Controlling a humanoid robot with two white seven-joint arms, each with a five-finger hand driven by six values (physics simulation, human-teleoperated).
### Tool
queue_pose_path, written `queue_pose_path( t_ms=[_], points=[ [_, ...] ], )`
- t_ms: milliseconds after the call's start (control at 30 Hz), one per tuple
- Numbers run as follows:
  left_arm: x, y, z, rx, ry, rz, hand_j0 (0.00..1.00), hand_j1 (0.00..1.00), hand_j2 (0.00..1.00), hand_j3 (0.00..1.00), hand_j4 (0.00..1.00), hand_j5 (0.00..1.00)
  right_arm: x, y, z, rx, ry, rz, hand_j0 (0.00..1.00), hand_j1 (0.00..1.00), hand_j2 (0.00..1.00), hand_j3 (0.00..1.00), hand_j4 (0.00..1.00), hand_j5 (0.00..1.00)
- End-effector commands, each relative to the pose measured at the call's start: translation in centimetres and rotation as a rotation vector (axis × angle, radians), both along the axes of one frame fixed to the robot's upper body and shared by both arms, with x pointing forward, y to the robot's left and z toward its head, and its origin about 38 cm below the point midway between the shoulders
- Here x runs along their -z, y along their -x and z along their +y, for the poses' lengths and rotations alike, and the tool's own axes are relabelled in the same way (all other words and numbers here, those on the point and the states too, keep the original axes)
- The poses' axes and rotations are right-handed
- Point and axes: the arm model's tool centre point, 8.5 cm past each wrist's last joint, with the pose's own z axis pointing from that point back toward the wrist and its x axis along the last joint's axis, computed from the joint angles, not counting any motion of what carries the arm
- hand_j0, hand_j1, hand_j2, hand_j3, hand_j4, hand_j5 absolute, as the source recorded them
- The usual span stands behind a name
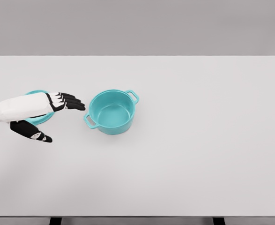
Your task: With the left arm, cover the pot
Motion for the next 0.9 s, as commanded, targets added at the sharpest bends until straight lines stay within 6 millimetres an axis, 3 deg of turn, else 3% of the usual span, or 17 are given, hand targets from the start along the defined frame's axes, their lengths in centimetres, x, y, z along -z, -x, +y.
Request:
queue_pose_path(
  t_ms=[0,133,333,500,567,600,733,800,867],
  points=[
    [0.0,0.0,-0.1,0.000,0.006,0.004,1.00,1.00,1.00,1.00,1.00,1.00,0.0,0.0,0.0,-0.004,-0.006,0.002,1.00,1.00,1.00,1.00,1.00,1.00],
    [-0.8,-0.9,1.2,-0.043,0.083,0.031,1.00,1.00,1.00,1.00,1.00,1.00,0.0,0.0,0.0,-0.001,-0.001,0.000,1.00,1.00,1.00,1.00,1.00,1.00],
    [0.5,-2.5,4.5,-0.162,0.137,0.091,1.00,1.00,1.00,1.00,1.00,1.00,0.0,0.0,0.0,0.001,-0.001,0.000,1.00,1.00,1.00,1.00,1.00,1.00],
    [0.6,-2.9,5.6,-0.197,0.188,0.117,1.00,1.00,1.00,1.00,1.00,1.00,0.0,0.0,0.0,0.001,-0.001,0.000,1.00,1.00,1.00,1.00,1.00,1.00],
    [1.6,-3.9,8.4,-0.294,0.180,0.137,1.00,1.00,1.00,1.00,1.00,1.00,0.0,0.0,0.0,-0.001,-0.001,0.000,1.00,1.00,1.00,1.00,1.00,1.00],
    [1.6,-4.0,8.8,-0.309,0.177,0.137,1.00,1.00,1.00,1.00,1.00,1.00,0.0,0.0,0.0,0.001,-0.001,0.000,1.00,1.00,1.00,1.00,1.00,1.00],
    [3.9,-5.5,7.4,-0.334,0.253,0.177,1.00,1.00,1.00,1.00,1.00,1.00,0.0,0.0,0.0,-0.001,-0.001,0.000,1.00,1.00,1.00,1.00,1.00,1.00],
    [5.5,-6.2,7.9,-0.422,0.238,0.256,1.00,1.00,1.00,1.00,1.00,1.00,0.0,0.1,0.0,-0.001,-0.001,0.002,1.00,1.00,1.00,1.00,1.00,1.00],
    [6.6,-6.7,8.7,-0.520,0.201,0.222,1.00,1.00,1.00,1.00,1.00,1.00,0.0,0.0,0.0,-0.001,-0.001,0.000,1.00,1.00,1.00,1.00,1.00,1.00]
  ],
)
